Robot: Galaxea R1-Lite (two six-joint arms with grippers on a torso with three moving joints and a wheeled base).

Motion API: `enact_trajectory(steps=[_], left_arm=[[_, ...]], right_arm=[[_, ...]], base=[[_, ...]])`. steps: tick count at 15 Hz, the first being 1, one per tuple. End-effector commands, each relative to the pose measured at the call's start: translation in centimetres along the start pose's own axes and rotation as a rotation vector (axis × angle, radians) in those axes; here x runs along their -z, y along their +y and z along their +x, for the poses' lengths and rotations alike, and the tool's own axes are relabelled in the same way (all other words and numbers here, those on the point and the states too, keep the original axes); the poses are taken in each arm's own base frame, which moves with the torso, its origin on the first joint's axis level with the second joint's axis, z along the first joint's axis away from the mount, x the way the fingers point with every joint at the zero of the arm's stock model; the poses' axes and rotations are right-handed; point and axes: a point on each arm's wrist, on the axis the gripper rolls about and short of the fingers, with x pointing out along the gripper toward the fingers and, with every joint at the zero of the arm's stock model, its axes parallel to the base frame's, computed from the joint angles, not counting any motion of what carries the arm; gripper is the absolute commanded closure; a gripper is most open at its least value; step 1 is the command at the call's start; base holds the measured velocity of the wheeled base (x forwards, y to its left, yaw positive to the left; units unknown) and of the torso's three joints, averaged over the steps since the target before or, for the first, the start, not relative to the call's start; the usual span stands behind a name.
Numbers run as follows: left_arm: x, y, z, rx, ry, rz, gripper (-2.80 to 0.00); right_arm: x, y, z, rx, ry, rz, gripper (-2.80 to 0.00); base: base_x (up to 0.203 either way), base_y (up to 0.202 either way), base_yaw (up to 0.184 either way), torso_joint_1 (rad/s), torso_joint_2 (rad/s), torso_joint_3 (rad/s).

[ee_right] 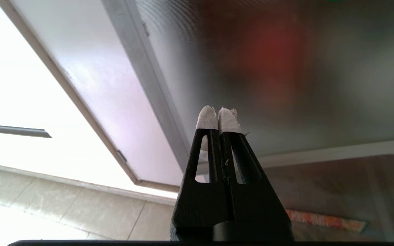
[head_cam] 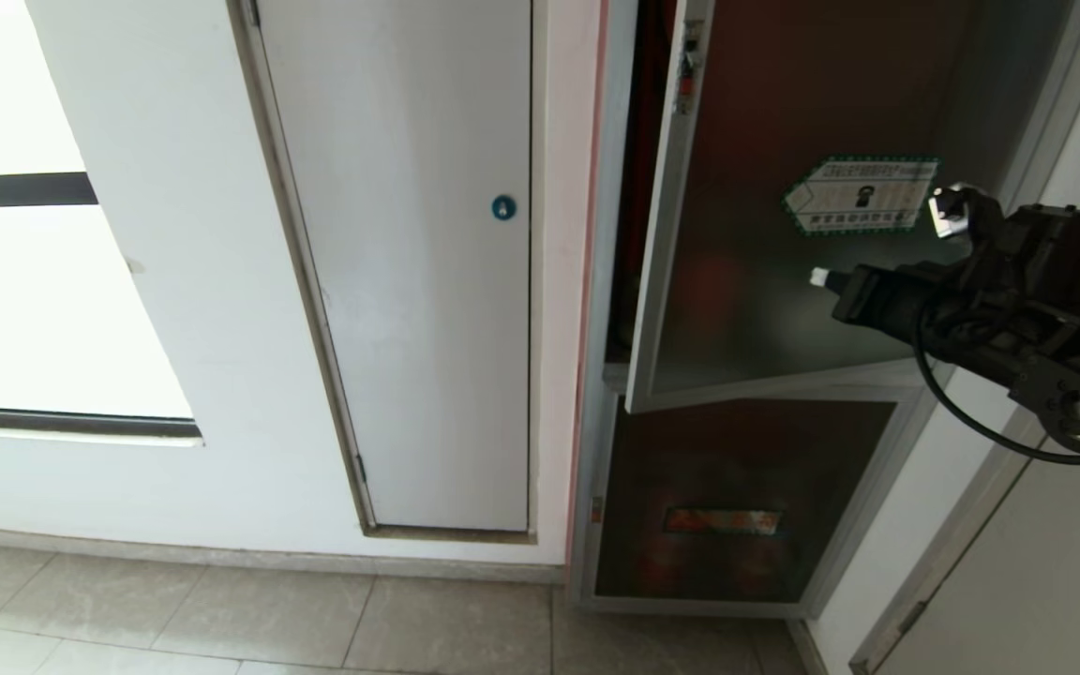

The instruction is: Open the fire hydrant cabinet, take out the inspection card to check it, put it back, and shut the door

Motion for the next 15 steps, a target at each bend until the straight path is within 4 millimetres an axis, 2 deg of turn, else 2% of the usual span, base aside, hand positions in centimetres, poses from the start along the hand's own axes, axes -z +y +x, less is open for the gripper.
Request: enact_trajectory(steps=[1, 5, 8, 12, 15], left_arm=[[0.3, 0.0, 0.1, 0.0, 0.012, 0.0, 0.0], [0.3, 0.0, 0.1, 0.0, 0.012, 0.0, 0.0], [0.3, 0.0, 0.1, 0.0, 0.012, 0.0, 0.0], [0.3, 0.0, 0.1, 0.0, 0.012, 0.0, 0.0], [0.3, 0.0, 0.1, 0.0, 0.012, 0.0, 0.0]], right_arm=[[-2.6, 1.7, -3.9, -0.013, -0.047, -0.01, 0.0], [-4.3, 3.5, -9.5, -0.001, -0.031, -0.002, 0.0], [-5.4, 5.0, -14.8, 0.064, -0.015, 0.007, 0.0], [-5.6, 6.7, -21.9, 0.153, -0.032, 0.007, 0.0], [-5.0, 7.7, -26.5, 0.177, -0.048, 0.005, 0.0]], base=[[0.0, 0.0, 0.0, 0.0, 0.0, 0.0], [0.0, 0.0, 0.0, 0.0, 0.0, 0.0], [0.0, 0.0, 0.0, 0.0, 0.0, 0.0], [0.0, 0.0, 0.0, 0.0, 0.0, 0.0], [0.0, 0.0, 0.0, 0.0, 0.0, 0.0]])
